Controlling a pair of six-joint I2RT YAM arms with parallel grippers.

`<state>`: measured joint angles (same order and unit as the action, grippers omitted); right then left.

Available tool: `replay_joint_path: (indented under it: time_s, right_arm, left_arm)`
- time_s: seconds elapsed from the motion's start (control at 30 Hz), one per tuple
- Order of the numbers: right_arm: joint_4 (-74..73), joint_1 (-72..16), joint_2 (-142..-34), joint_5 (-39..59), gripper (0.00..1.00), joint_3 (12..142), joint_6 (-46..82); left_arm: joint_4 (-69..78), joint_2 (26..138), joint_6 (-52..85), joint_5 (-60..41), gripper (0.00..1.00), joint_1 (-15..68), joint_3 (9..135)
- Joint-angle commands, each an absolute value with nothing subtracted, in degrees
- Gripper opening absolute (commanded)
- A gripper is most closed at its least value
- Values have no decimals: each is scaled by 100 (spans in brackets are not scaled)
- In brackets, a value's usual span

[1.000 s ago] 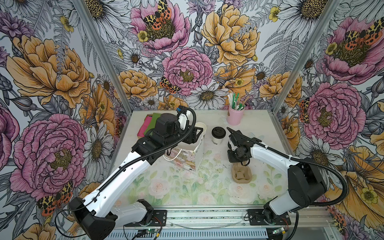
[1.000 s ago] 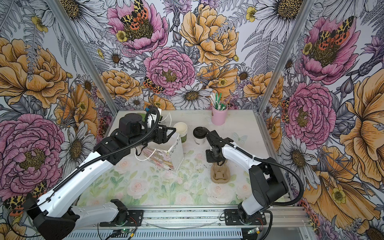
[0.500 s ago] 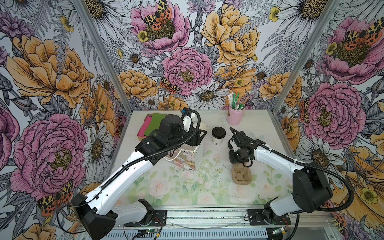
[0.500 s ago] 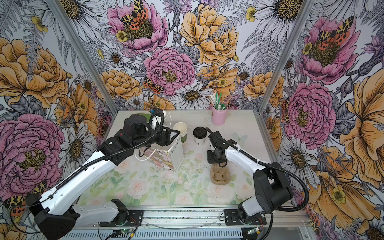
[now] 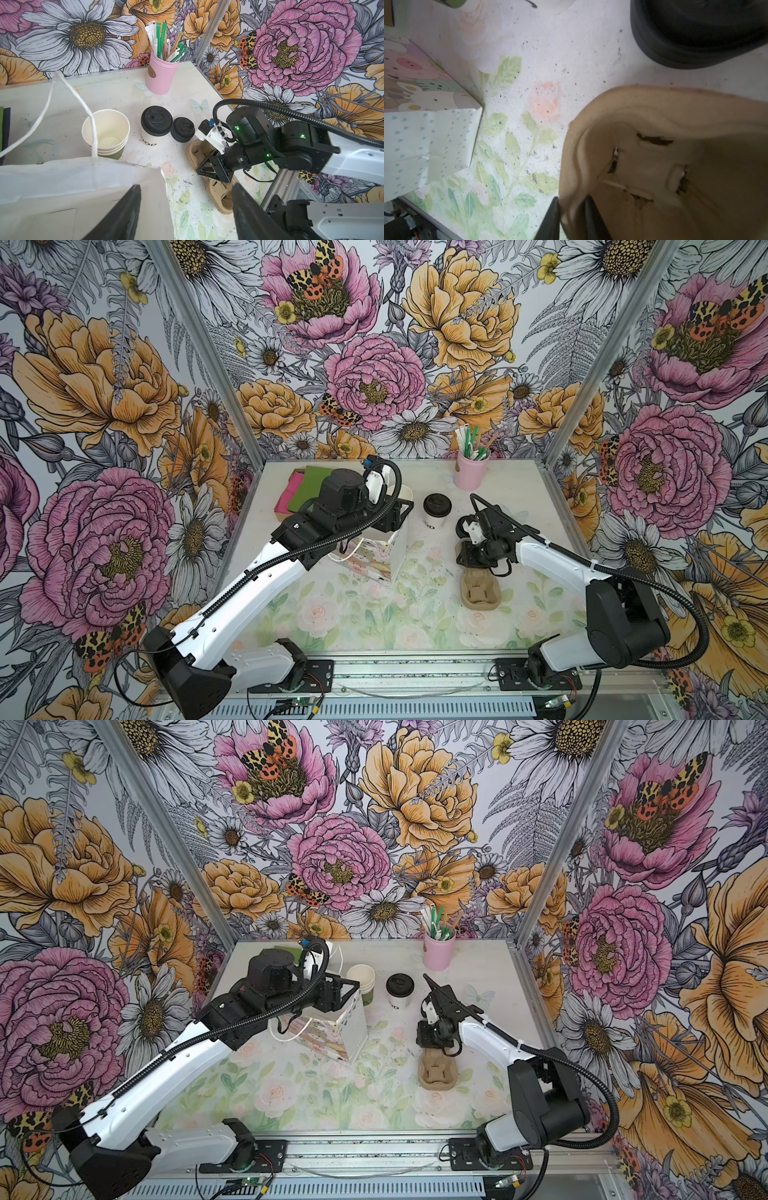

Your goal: Pack the takeout coffee

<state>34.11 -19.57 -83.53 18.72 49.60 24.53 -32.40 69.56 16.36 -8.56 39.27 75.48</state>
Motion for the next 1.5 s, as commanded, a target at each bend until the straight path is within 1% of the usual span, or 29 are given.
replay_joint_path:
  time_s: [0.0, 0.17, 0.3, 0.57, 0.83, 0.9, 1.13, 1.23, 1.4, 1.47]
  right_arm:
    - [3141, -1891, -8200, 2270, 22, 4825, 2536]
    - [3041, -1809, -8183, 2430, 19, 4731, 2540]
    - [3041, -1762, -8150, 2482, 13, 4668, 2522]
    - [3042, -1727, -7899, 2471, 15, 4554, 2617]
    - [3052, -1722, -7665, 2369, 13, 4465, 2632]
    - [3066, -1716, -7647, 2316, 10, 4447, 2632]
    - [3237, -1719, -7699, 2000, 11, 4488, 2595]
    - [3289, -1714, -7701, 1911, 17, 4542, 2577]
    - [3365, -1714, -7670, 1852, 33, 4748, 2515]
    - [3388, -1720, -7588, 1849, 38, 4806, 2505]
  left_arm:
    - [-3029, 7014, 1592, -841, 70, 3970, 7545]
    - [-2998, 7036, 1617, -865, 70, 3999, 7543]
    - [-2983, 7065, 1627, -866, 70, 4080, 7569]
    - [-2907, 7149, 1718, -831, 70, 4357, 7726]
    - [-2621, 7450, 1965, -726, 70, 4889, 7836]
    - [-2478, 7492, 2088, -721, 69, 4987, 7789]
    - [-2383, 7780, 2325, -476, 65, 5478, 7825]
    - [-2388, 7872, 2364, -506, 63, 5627, 7750]
    - [-2237, 7878, 2382, -484, 61, 5862, 7438]
    - [-2119, 7787, 2416, -437, 61, 5870, 7262]
